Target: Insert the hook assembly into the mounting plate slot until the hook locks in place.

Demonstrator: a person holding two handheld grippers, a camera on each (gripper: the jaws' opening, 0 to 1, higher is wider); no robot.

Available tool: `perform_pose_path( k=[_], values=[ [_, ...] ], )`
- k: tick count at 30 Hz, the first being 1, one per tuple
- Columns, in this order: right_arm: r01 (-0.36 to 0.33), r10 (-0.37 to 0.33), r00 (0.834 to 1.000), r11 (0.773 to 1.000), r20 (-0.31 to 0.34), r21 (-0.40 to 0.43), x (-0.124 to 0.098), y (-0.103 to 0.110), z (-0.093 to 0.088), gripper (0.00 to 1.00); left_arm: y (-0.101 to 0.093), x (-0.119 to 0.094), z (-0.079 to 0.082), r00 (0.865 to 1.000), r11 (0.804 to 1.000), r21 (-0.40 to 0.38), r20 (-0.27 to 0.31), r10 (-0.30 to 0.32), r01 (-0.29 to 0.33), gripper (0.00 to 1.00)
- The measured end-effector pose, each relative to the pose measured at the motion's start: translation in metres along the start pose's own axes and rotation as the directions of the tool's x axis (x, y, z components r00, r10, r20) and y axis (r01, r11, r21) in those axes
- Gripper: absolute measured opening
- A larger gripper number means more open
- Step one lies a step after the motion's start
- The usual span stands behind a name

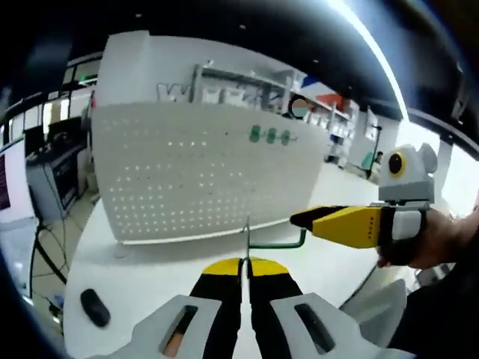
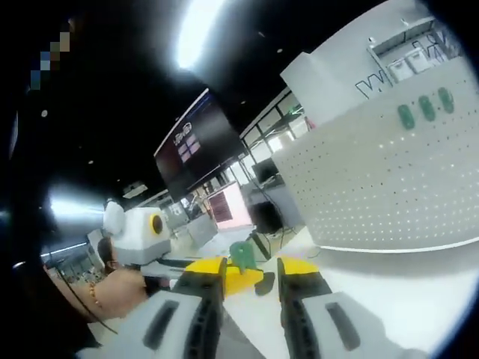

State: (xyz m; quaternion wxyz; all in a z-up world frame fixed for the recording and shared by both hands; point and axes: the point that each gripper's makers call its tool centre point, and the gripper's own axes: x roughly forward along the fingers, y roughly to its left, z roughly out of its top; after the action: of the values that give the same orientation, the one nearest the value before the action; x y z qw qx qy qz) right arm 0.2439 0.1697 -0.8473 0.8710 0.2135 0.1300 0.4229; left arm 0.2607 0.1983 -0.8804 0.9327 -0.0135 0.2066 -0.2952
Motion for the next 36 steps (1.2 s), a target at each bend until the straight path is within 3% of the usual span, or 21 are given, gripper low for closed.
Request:
perform_pose_path(
  k=[2, 5, 13, 18, 23, 27, 33, 36],
  values=[
    [-0.015, 0.015, 1.000, 1.000, 0.002, 0.010, 0.002, 0.005, 0.000, 0.25, -0.004, 0.000, 0.003, 1.000, 1.000, 0.003, 0.010, -0.012, 0.012, 0.01],
    [-0.033, 0.032, 0.999, 0.996, 0.004, 0.084, 0.005, 0.009, 0.000, 0.13, -0.012, 0.000, 0.006, 0.999, 0.998, 0.049, 0.021, -0.027, 0.026, 0.01],
    [-0.032, 0.031, 0.999, 0.999, 0.021, 0.039, 0.008, 0.011, 0.004, 0.03, -0.022, -0.002, 0.015, 0.997, 0.992, 0.118, 0.058, -0.041, 0.034, 0.01],
    [0.022, -0.018, 0.999, 0.997, 0.049, -0.081, 0.006, 0.010, 0.010, 0.02, -0.025, 0.000, 0.016, 0.997, 0.994, 0.096, 0.059, -0.050, 0.045, 0.02],
    [0.043, -0.039, 0.996, 0.997, 0.077, -0.059, 0.005, 0.009, 0.013, 0.01, -0.026, 0.002, 0.020, 0.996, 0.995, 0.094, 0.080, -0.046, 0.038, 0.02],
    [0.047, -0.042, 0.997, 0.997, 0.067, -0.067, 0.006, 0.006, 0.010, 0.01, -0.026, 0.005, 0.017, 0.997, 0.982, 0.187, 0.071, -0.019, 0.006, 0.03],
    [0.042, -0.039, 0.998, 0.998, 0.058, -0.045, 0.006, 0.003, 0.009, 0.01, -0.026, 0.007, 0.015, 0.997, 0.979, 0.204, 0.072, -0.035, 0.019, 0.04],
    [0.037, -0.035, 0.998, 0.999, 0.060, -0.032, 0.006, 0.002, 0.010, 0.01, -0.025, 0.007, 0.017, 0.993, 0.988, 0.150, 0.105, -0.046, 0.030, 0.04]
  ],
)
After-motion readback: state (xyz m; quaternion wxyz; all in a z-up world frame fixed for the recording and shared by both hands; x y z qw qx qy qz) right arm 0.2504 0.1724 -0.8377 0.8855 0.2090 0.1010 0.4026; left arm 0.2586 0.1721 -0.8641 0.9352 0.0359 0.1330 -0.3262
